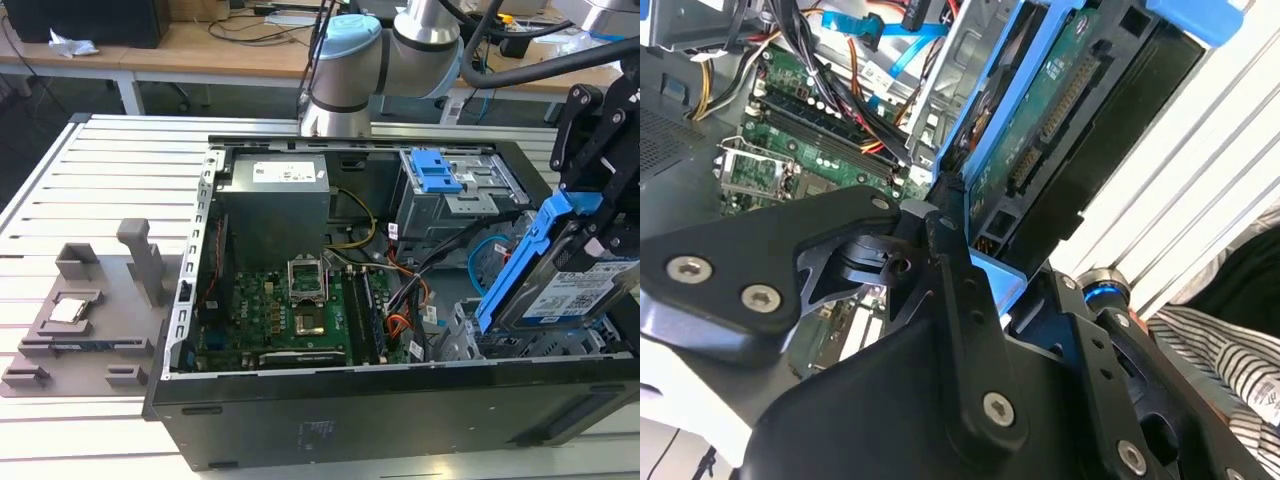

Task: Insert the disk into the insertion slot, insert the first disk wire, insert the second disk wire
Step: 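Insert the disk into the insertion slot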

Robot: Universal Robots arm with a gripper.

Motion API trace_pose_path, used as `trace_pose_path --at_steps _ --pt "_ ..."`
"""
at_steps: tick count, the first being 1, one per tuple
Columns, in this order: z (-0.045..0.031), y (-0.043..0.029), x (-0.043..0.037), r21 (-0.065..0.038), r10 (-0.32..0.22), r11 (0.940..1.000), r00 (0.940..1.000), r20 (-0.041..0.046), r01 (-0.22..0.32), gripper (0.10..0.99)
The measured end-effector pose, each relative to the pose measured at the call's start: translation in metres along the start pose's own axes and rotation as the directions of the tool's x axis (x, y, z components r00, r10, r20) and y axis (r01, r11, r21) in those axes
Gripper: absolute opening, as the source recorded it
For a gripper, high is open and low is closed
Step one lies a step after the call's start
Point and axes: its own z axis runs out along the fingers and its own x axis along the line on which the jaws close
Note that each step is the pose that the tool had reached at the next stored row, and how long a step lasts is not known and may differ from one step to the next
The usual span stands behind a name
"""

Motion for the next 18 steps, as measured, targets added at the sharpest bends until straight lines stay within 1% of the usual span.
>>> trace_pose_path --at_steps 2,3,4,5,6,7,8,9,13,18 --pt "-0.0073 0.0004 -0.0001 0.0 0.0 1.0 1.0 -0.0012 0.0 0.369" --pt "-0.0076 0.0007 -0.0001 0.0 0.0 1.0 1.0 -0.0011 0.0 0.369" --pt "-0.0075 0.001 0.0 0.0 0.0 1.0 1.0 0.0016 0.0 0.369" --pt "-0.0076 0.001 -0.0001 0.0 0.0 1.0 1.0 0.0086 0.0 0.369" --pt "-0.0074 0.0011 -0.0001 0.0 -0.001 1.0 0.9998 0.02 0.001 0.369" --pt "-0.0065 0.0011 -0.0002 0.0 -0.001 1.0 0.9993 0.0376 0.001 0.369" --pt "-0.0057 0.0011 -0.0004 0.0 -0.002 1.0 0.999 0.0448 0.002 0.369" --pt "-0.0045 0.0011 -0.0004 -0.001 -0.002 1.0 0.9989 0.0475 0.002 0.369" --pt "-0.0013 0.0025 -0.0003 -0.001 -0.002 1.0 0.9989 0.0476 0.002 0.369" --pt "0.0082 0.0027 -0.0003 -0.001 -0.002 1.0 0.9989 0.0477 0.002 0.369"
